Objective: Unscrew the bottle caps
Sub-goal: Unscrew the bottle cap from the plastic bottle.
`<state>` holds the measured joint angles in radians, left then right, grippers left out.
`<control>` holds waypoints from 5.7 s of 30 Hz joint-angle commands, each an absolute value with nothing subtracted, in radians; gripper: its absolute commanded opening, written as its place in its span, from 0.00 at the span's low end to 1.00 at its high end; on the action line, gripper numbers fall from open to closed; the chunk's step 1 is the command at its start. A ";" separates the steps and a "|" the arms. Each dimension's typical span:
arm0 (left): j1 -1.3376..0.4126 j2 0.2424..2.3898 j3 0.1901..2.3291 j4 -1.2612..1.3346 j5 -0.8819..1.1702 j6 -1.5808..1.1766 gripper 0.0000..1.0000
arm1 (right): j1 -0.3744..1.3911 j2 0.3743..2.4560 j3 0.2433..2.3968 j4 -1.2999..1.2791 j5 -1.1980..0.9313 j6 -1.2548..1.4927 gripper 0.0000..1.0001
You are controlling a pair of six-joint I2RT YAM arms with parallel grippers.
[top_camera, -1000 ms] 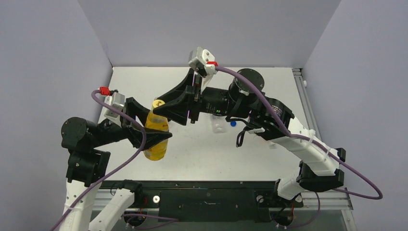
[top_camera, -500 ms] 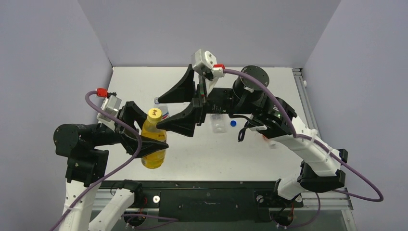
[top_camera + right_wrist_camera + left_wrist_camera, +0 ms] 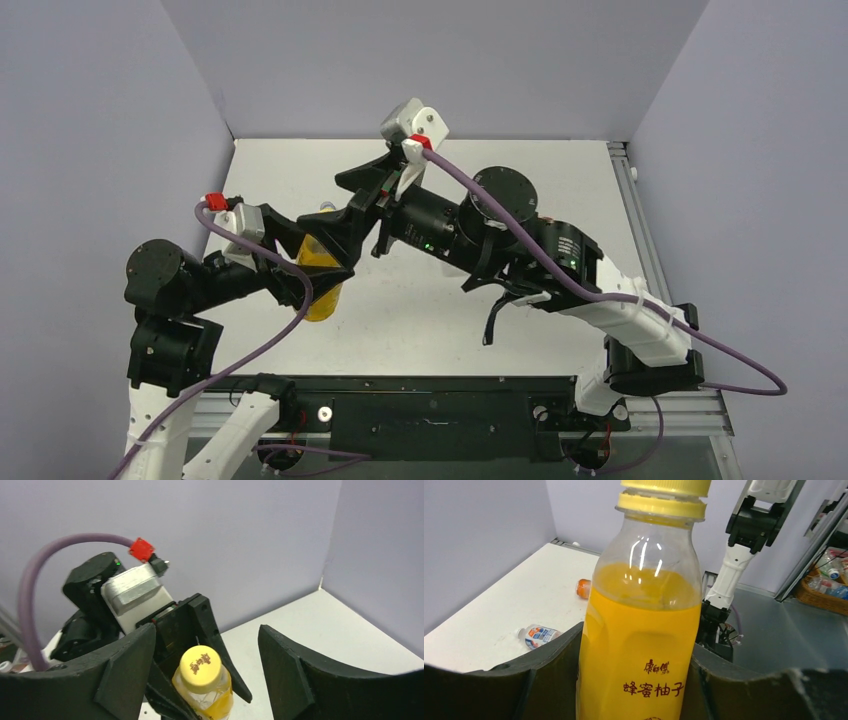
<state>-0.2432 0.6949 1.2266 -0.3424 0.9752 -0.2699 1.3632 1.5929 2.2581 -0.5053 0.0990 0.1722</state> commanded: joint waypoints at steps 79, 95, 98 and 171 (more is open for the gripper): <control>-0.243 0.726 1.267 -0.356 0.934 -0.313 0.00 | 1.227 1.530 2.155 -0.455 -0.083 0.227 0.00; -0.243 0.727 1.233 -0.152 1.084 -0.528 0.02 | 1.176 1.428 2.020 -0.382 -0.058 0.276 0.77; -0.243 0.723 1.240 -0.280 0.946 -0.366 0.00 | 1.219 1.452 2.019 -0.380 0.141 0.338 0.79; -0.243 0.732 1.214 -0.017 1.163 -0.608 0.00 | 1.203 1.493 2.149 -0.514 -0.290 0.226 0.33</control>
<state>-0.2470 0.7345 1.1999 -0.1669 1.1248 -0.5407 1.2224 1.5372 2.1479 -0.4801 -0.2691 0.2436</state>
